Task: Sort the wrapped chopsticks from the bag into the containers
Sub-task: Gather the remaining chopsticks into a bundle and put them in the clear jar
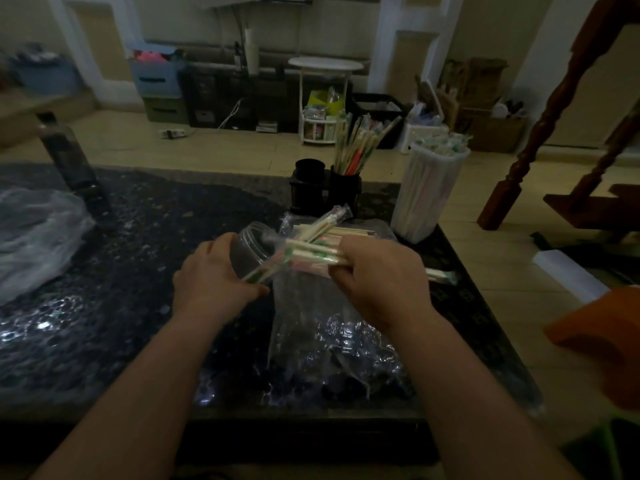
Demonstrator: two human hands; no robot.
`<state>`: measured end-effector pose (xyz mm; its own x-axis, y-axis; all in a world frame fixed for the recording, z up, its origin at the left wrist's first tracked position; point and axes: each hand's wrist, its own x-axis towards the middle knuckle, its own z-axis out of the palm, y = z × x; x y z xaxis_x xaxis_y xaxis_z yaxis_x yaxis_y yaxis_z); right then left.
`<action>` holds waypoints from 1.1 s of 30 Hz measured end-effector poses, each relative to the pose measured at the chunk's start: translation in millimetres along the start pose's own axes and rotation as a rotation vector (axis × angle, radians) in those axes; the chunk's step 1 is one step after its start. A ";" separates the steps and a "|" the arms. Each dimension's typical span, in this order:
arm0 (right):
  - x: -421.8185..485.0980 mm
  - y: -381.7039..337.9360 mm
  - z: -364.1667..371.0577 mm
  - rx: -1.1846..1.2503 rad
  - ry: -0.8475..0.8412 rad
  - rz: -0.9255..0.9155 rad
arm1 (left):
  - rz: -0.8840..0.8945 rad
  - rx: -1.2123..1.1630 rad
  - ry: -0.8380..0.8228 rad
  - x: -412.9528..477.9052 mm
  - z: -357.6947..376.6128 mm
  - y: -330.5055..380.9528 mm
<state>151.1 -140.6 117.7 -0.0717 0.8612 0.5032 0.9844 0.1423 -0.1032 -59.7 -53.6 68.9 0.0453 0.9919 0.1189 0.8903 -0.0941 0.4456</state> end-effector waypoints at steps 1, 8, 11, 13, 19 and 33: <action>-0.9 1.5 3.7 0.055 0.106 -0.020 | 0.005 0.012 0.001 -1.0 -0.7 0.7; -2.3 9.2 17.9 0.179 0.447 -0.078 | -0.004 0.080 0.000 -1.6 -1.2 2.5; -4.0 3.2 18.1 0.424 0.381 0.122 | -0.028 0.113 0.012 -0.8 -0.5 2.5; -2.6 -0.4 18.2 0.661 0.366 0.320 | -0.038 0.136 0.014 -0.5 0.1 2.4; 2.8 -3.8 19.6 1.157 0.518 0.626 | -0.042 0.198 0.016 -1.4 0.5 3.2; 8.3 -8.3 20.3 1.373 0.454 0.763 | 0.044 0.166 0.014 -4.8 0.1 8.5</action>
<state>139.1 -124.8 105.3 0.6312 0.7607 0.1514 -0.1237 0.2915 -0.9486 -52.3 -59.1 72.0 0.0807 0.9858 0.1476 0.9503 -0.1207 0.2870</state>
